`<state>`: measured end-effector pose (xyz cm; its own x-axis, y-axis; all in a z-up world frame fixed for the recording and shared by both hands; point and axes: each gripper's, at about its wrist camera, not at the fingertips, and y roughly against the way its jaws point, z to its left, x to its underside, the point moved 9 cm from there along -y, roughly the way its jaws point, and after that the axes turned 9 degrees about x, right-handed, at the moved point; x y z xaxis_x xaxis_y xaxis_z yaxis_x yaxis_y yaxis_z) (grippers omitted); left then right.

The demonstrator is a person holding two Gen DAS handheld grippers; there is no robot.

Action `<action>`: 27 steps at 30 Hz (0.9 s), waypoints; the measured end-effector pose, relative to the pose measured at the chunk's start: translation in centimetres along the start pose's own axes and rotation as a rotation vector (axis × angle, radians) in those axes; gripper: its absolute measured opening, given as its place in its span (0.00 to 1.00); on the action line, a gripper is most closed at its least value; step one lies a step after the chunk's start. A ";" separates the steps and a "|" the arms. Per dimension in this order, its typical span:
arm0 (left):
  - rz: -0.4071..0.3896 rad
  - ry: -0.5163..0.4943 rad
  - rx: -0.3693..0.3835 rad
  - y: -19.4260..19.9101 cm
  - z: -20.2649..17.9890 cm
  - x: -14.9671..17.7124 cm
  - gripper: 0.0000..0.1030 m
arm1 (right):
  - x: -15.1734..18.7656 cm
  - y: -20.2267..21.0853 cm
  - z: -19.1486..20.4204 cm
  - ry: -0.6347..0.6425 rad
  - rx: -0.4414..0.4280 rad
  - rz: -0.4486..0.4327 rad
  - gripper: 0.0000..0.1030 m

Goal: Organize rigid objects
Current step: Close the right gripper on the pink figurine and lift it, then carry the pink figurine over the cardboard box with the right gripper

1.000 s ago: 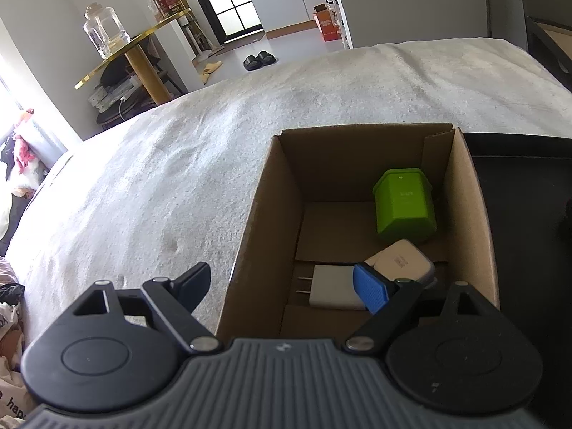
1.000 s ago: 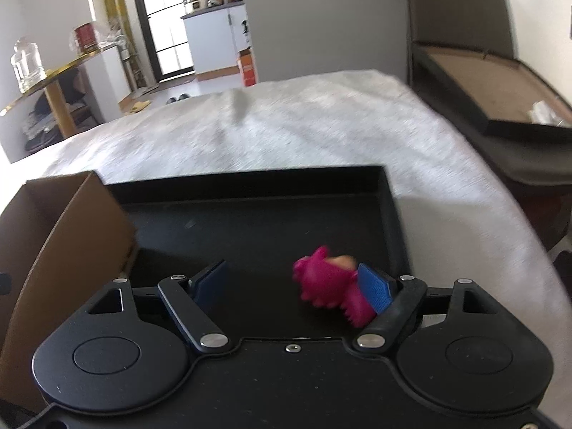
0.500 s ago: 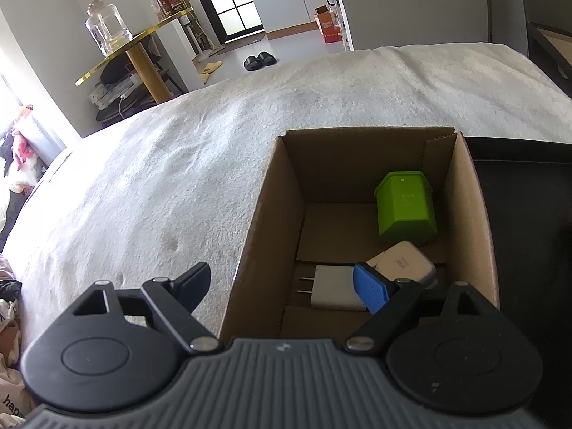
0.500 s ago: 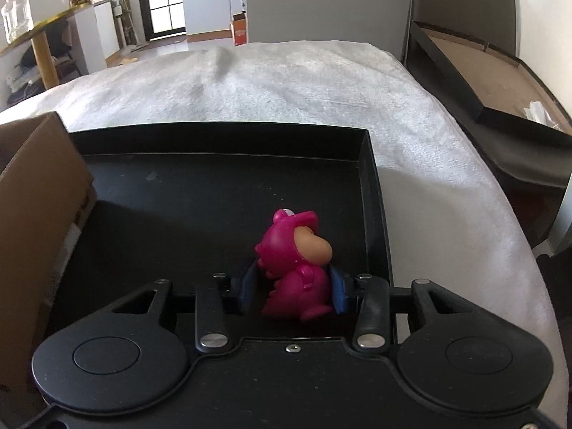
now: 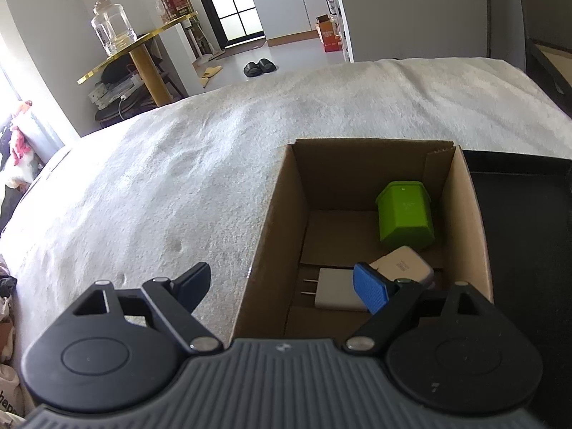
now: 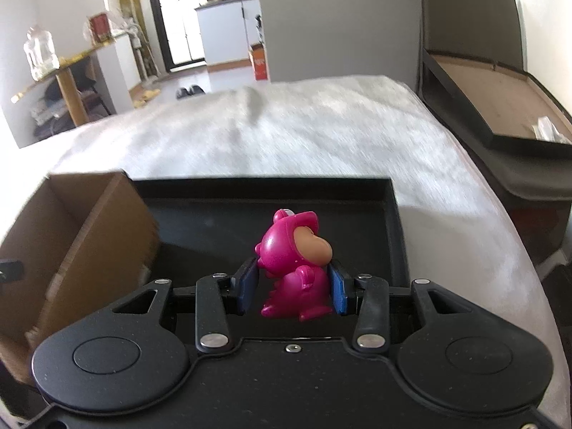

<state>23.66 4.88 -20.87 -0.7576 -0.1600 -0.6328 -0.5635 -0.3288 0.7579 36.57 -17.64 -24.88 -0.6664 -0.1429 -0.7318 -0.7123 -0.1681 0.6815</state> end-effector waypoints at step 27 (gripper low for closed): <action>-0.018 0.068 0.042 -0.3 2.7 1.2 0.83 | -3.3 3.7 9.1 0.069 -0.171 -0.102 0.40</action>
<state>22.06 7.25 -21.40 -0.7239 -0.2172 -0.6549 -0.5916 -0.2929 0.7511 34.12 -8.90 -19.89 -0.5724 -0.1818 -0.7996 -0.7235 -0.3469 0.5968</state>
